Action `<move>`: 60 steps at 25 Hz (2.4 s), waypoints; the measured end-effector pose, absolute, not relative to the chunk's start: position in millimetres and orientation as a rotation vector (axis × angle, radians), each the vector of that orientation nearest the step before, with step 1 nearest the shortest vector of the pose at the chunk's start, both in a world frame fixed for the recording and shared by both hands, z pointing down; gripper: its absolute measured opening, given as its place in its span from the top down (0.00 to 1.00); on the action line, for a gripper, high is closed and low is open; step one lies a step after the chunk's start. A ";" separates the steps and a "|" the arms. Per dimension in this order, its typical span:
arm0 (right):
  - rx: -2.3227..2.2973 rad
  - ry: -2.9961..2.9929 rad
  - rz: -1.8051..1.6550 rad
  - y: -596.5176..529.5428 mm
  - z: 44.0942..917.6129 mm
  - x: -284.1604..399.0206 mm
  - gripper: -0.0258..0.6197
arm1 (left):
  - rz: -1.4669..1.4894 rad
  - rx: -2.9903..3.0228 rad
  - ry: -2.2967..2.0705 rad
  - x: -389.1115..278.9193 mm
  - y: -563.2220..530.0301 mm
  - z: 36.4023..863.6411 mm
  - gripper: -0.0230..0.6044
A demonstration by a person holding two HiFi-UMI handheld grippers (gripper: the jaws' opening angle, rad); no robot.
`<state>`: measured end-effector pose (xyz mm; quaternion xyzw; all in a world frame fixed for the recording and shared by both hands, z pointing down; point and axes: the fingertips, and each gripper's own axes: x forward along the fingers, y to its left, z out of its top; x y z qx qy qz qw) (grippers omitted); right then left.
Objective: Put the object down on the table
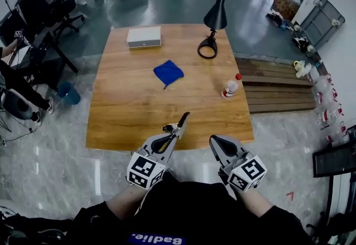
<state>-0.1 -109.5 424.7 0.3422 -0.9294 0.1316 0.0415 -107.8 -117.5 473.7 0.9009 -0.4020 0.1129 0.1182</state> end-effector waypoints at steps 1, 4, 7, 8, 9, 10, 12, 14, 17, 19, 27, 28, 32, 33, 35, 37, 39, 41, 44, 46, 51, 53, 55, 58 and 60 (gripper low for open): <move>1.047 -2.839 0.406 -111.3 426.5 -3.4 0.95 | 0.367 2.644 -1.180 -111.4 -123.2 479.1 0.93; 1.043 -2.825 0.419 -117.4 431.5 -5.5 0.95 | 0.480 2.661 -1.198 -116.6 -138.3 496.5 0.93; 1.039 -2.831 0.429 -127.6 434.1 -0.2 0.95 | 0.602 2.676 -1.218 -113.3 -153.5 512.8 0.93; 1.030 -2.838 0.429 -131.0 434.1 1.2 0.95 | 0.640 2.676 -1.224 -111.2 -158.3 517.5 0.93; 1.018 -2.846 0.428 -133.9 433.8 2.6 0.95 | 0.675 2.672 -1.230 -108.7 -162.5 522.4 0.93; 1.004 -2.854 0.427 -136.4 433.3 4.4 0.95 | 0.710 2.664 -1.237 -106.0 -165.7 527.7 0.93; 0.980 -2.870 0.423 -141.1 431.5 10.3 0.95 | 0.776 2.645 -1.246 -98.6 -170.3 536.9 0.93; 0.965 -2.883 0.422 -146.6 430.4 18.8 0.95 | 0.828 2.641 -1.246 -88.8 -175.5 541.5 0.93; 0.952 -2.890 0.438 -155.3 433.5 30.0 0.95 | 0.907 2.637 -1.236 -75.9 -185.4 551.1 0.93; 0.944 -2.891 0.448 -160.7 436.3 34.7 0.95 | 0.981 2.641 -1.224 -69.4 -192.8 560.4 0.93; 0.919 -2.869 0.464 -171.3 443.1 48.9 0.95 | 1.339 2.651 -1.165 -63.2 -224.2 611.3 0.93; 0.930 -2.858 0.475 -172.1 445.9 52.2 0.95 | 1.386 2.650 -1.159 -64.4 -227.8 618.1 0.93; 0.961 -2.825 0.486 -172.5 448.8 59.7 0.95 | 1.533 2.645 -1.135 -69.2 -243.1 641.1 0.93; 0.964 -2.820 0.481 -172.7 448.3 60.4 0.95 | 1.574 2.646 -1.124 -69.8 -246.7 646.8 0.93; 0.971 -2.808 0.480 -172.2 449.0 61.5 0.95 | 1.658 2.652 -1.094 -69.6 -251.8 658.8 0.93; 0.982 -2.797 0.482 -171.7 450.3 63.0 0.95 | 1.732 2.663 -1.060 -67.3 -256.4 669.4 0.93; 0.992 -2.787 0.483 -171.5 451.2 64.6 0.95 | 1.805 2.668 -1.024 -64.2 -261.2 679.9 0.93; 1.000 -2.779 0.488 -171.1 452.8 66.1 0.95 | 1.882 2.664 -0.987 -61.8 -265.5 692.2 0.93; 1.018 -2.767 0.510 -169.9 456.5 67.7 0.95 | 2.000 2.641 -0.950 -62.9 -272.8 710.3 0.93; 1.016 -2.759 0.511 -168.8 458.6 68.0 0.95 | 2.059 2.624 -0.931 -63.7 -277.1 720.4 0.93; 1.016 -2.728 0.512 -166.0 462.6 72.7 0.95 | 2.164 2.580 -0.913 -65.0 -286.1 738.4 0.93; 1.022 -2.719 0.517 -165.0 465.0 74.2 0.95 | 2.198 2.571 -0.911 -64.9 -288.4 743.4 0.93; 1.021 -2.712 0.517 -164.3 467.0 74.6 0.95 | 2.223 2.566 -0.900 -63.5 -288.8 748.2 0.93; 1.025 -2.703 0.515 -162.6 468.0 76.6 0.95 | 2.261 2.556 -0.877 -60.4 -284.7 755.0 0.93; 1.029 -2.696 0.511 -161.4 467.5 79.0 0.95 | 2.277 2.548 -0.872 -59.1 -281.9 758.1 0.93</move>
